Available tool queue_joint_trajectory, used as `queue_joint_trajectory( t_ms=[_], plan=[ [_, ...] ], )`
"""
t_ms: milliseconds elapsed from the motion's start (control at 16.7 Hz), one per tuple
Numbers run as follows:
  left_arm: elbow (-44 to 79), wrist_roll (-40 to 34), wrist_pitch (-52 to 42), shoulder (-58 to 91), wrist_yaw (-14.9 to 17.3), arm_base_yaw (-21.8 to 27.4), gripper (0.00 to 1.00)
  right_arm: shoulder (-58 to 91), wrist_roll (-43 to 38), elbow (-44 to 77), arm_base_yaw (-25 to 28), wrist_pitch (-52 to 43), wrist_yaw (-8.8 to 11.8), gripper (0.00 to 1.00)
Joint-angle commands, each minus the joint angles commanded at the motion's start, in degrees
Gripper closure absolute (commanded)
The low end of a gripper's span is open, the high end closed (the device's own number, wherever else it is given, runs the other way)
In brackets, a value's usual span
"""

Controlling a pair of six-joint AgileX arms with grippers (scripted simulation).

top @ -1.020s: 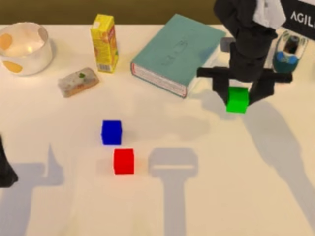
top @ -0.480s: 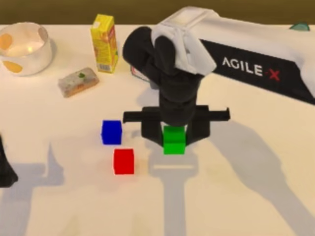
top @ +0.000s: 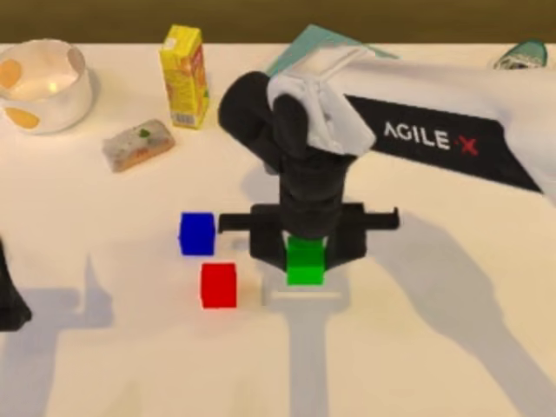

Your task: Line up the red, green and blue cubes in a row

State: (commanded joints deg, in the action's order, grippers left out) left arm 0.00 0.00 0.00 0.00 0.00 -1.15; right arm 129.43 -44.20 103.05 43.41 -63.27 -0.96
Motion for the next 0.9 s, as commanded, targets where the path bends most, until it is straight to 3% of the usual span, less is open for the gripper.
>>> queue_joint_trajectory(
  t_ms=[240,480,900],
  plan=[
    [0.0,0.0,0.0,0.0,0.0,0.0,0.00,2.0,-0.1,-5.0,0.1,6.9,-0.1,1.00],
    [0.0,0.0,0.0,0.0,0.0,0.0,0.00,2.2,-0.1,-5.3,0.2,7.3,-0.1,1.00],
    [0.0,0.0,0.0,0.0,0.0,0.0,0.00,2.2,-0.1,-5.3,0.2,7.3,-0.1,0.47]
  ],
)
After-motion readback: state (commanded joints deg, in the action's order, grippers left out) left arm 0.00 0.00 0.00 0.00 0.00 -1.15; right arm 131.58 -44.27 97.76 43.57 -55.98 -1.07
